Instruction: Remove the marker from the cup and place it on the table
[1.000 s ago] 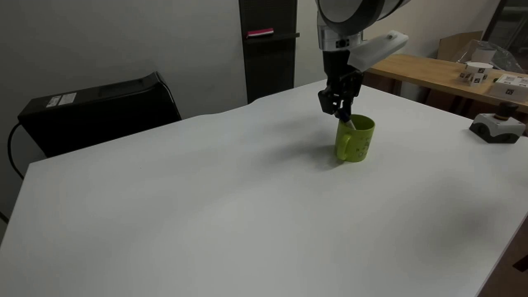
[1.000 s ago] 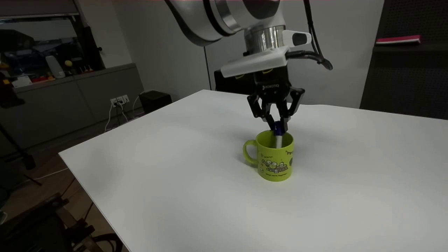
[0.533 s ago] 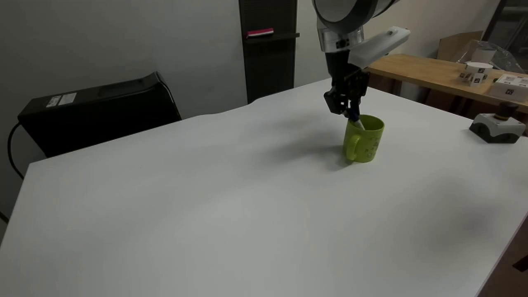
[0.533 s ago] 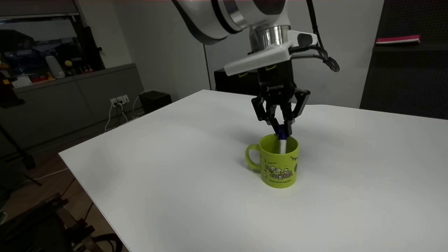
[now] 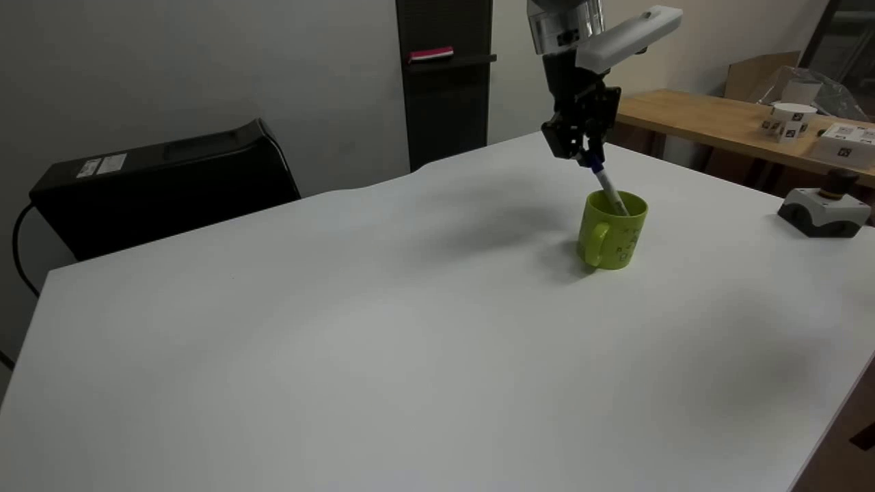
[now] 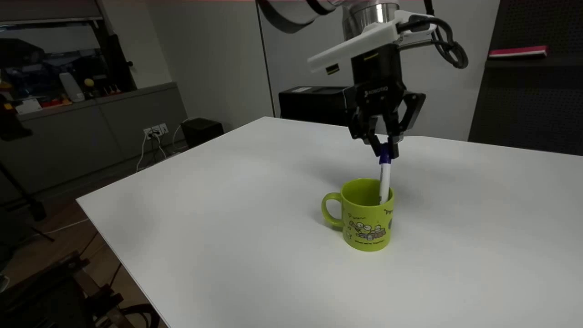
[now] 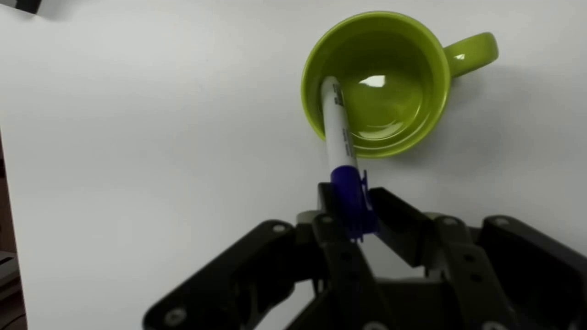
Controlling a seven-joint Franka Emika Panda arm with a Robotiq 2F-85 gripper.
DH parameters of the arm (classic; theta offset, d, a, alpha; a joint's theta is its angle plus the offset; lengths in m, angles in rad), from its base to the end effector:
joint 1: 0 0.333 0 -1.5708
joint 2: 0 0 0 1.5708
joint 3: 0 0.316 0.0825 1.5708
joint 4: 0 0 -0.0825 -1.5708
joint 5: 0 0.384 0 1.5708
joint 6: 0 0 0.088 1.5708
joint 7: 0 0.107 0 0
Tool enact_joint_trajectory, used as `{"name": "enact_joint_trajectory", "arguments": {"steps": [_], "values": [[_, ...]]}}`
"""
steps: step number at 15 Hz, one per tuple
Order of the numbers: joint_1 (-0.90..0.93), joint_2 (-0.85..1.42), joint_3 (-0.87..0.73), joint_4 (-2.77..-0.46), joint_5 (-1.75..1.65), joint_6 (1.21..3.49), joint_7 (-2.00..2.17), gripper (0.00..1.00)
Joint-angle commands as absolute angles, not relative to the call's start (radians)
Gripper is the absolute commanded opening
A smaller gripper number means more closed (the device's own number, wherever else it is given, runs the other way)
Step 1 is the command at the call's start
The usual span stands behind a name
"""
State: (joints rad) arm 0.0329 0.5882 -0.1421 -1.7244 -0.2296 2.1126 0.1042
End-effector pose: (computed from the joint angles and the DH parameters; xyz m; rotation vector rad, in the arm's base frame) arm 0.6452 -0.0738 0.2342 2.8621 -0.0843 -0.2852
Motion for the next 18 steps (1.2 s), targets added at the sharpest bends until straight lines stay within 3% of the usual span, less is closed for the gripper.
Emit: {"name": "enact_joint_trajectory", "arguments": {"steps": [1, 10, 18], "values": [[0.028, 0.587, -0.138, -1.646, -0.236, 2.040, 0.139, 0.06], [0.010, 0.550, -0.110, -1.487, -0.191, 1.911, 0.099, 0.06], [0.030, 0.522, -0.001, -1.508, -0.100, 1.998, 0.007, 0.06]]}}
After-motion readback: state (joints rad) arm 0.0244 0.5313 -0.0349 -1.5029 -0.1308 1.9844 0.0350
